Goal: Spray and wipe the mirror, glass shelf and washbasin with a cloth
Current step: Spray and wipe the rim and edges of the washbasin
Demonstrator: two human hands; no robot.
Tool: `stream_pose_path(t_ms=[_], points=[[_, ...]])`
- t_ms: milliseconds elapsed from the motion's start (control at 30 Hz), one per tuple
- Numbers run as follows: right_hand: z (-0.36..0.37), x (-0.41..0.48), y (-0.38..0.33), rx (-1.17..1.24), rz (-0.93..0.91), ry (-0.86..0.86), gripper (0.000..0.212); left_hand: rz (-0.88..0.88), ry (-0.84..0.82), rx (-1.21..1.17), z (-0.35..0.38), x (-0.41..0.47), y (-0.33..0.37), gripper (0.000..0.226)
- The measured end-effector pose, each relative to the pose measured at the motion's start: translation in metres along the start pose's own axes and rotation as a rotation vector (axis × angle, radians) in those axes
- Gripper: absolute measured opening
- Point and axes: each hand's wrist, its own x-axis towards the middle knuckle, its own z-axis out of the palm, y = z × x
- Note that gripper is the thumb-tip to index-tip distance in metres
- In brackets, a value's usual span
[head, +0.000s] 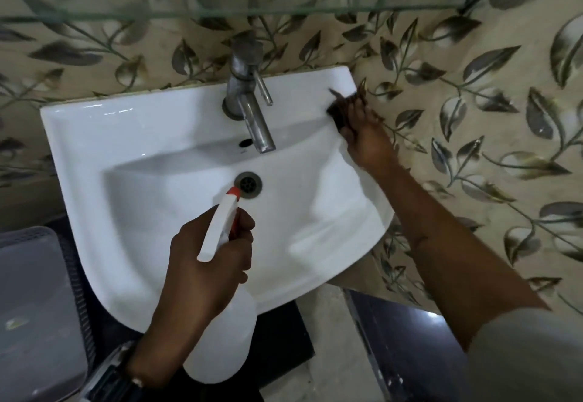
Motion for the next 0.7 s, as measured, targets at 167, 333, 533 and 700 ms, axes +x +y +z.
stream_pose_path(t_ms=[167, 333, 533, 700], points=[[-0.002, -0.002, -0.006, 0.03, 0.023, -0.042, 0.064, -0.01, 0.008, -0.035, 0.003, 0.002, 0.01, 0.022], [-0.01, 0.068, -0.036, 0.116, 0.08, 0.024, 0.059, -0.012, 0.014, -0.044, 0.0, -0.003, 0.009, 0.02], [0.011, 0.027, -0.129, 0.283, -0.036, 0.184, 0.049, -0.004, -0.012, -0.02, -0.003, -0.014, 0.009, 0.022], [-0.001, 0.022, -0.149, 0.243, -0.325, 0.085, 0.048, 0.008, -0.001, -0.028, -0.001, -0.014, 0.012, 0.023]])
